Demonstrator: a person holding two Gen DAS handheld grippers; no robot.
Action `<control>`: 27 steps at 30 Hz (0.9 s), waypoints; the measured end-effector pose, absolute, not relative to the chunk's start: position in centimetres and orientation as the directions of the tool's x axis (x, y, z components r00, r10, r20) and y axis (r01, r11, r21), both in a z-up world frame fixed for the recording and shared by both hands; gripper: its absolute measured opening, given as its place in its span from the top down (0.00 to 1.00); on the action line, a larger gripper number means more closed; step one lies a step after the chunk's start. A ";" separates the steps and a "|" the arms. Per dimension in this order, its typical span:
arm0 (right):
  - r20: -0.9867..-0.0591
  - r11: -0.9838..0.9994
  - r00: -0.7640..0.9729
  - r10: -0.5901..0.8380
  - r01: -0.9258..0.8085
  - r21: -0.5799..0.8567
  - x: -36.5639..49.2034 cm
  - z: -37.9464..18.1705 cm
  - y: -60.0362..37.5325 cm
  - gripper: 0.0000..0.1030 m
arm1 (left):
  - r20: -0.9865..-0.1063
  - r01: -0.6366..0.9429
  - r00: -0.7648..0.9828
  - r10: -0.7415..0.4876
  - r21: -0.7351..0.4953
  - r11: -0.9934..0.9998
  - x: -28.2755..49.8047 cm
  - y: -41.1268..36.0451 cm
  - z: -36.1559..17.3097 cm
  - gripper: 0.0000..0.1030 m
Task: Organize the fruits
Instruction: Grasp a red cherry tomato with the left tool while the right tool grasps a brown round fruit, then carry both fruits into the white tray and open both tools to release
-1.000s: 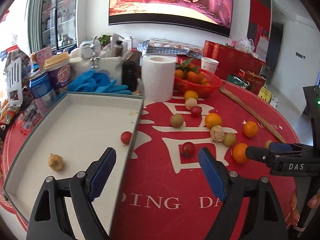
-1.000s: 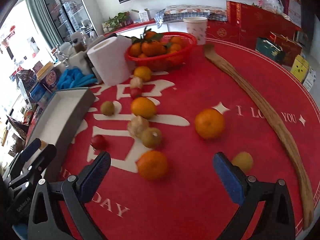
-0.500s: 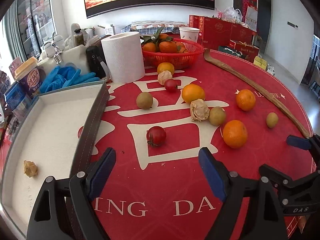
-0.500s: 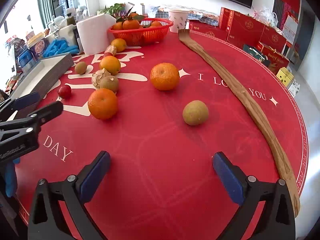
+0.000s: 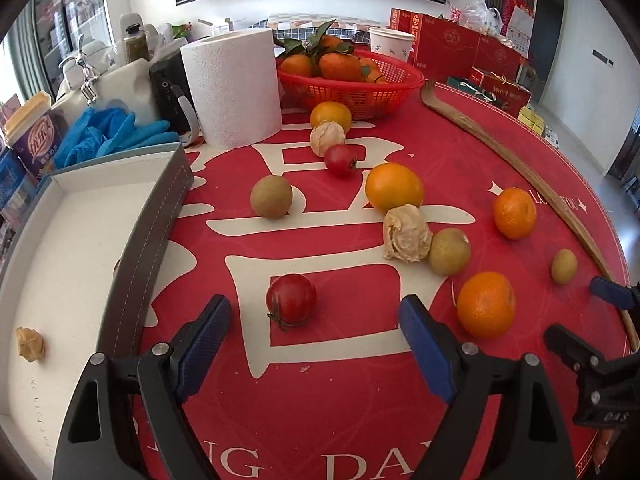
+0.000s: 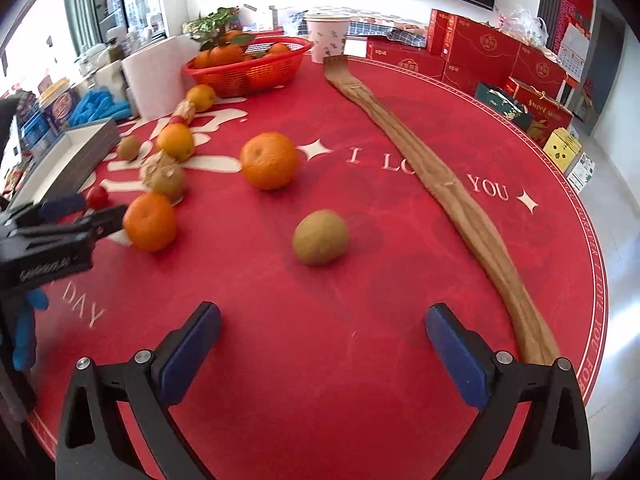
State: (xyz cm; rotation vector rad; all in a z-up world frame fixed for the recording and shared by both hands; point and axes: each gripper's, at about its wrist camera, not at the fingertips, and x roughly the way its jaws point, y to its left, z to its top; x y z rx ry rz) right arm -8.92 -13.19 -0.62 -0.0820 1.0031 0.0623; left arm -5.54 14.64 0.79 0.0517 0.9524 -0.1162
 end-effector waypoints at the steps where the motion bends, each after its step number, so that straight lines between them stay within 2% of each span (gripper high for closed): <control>1: -0.842 0.995 0.539 0.012 -0.086 -0.041 -8.5 -0.6 -13.3 0.00 | -0.816 0.119 0.573 -0.072 -0.004 0.993 -5.3 14.5 0.7 0.10; 5: -0.845 0.996 0.534 0.009 -0.082 -0.041 -7.0 -0.7 -13.3 0.00 | -0.814 0.103 0.576 -0.067 -0.010 0.995 -4.8 14.6 0.4 0.02; 12: -0.855 0.997 0.519 0.000 -0.071 -0.043 -5.5 -0.6 -13.0 0.00 | -0.815 0.105 0.576 -0.069 -0.011 0.994 -4.6 14.6 0.3 0.03; 15: -0.852 0.996 0.524 0.004 -0.082 -0.046 -5.3 -0.6 -12.5 0.00 | -0.809 0.118 0.582 -0.078 -0.010 0.993 -4.7 14.4 0.5 0.14; 16: -0.849 0.995 0.528 0.005 -0.086 -0.047 -5.4 -0.6 -12.4 0.03 | -0.806 0.120 0.586 -0.080 -0.010 0.993 -4.7 14.4 0.7 0.26; 17: -0.845 0.995 0.534 0.007 -0.089 -0.048 -5.5 -0.4 -12.2 0.11 | -0.803 0.121 0.591 -0.080 -0.010 0.993 -4.8 14.4 0.8 0.39; 18: -0.842 0.995 0.540 0.009 -0.092 -0.048 -5.6 -0.3 -12.1 0.17 | -0.802 0.120 0.592 -0.080 -0.011 0.993 -4.9 14.5 1.0 0.45; 20: -0.836 0.993 0.549 0.018 -0.105 -0.048 -6.0 0.1 -11.8 0.47 | -0.798 0.118 0.597 -0.081 -0.012 0.993 -4.9 14.8 1.1 0.78; 21: -0.833 0.993 0.553 0.021 -0.110 -0.047 -6.0 0.3 -11.6 0.56 | -0.798 0.120 0.595 -0.095 -0.029 0.992 -4.9 15.1 1.2 0.78; 22: -0.831 0.993 0.556 0.027 -0.112 -0.043 -6.2 0.3 -11.5 0.72 | -0.796 0.116 0.594 -0.114 -0.055 0.992 -5.0 15.5 1.2 0.78; 27: -0.828 0.989 0.547 0.125 -0.130 0.064 -6.9 0.5 -12.0 0.72 | -0.785 0.105 0.599 -0.160 -0.122 0.987 -5.6 16.7 1.5 0.78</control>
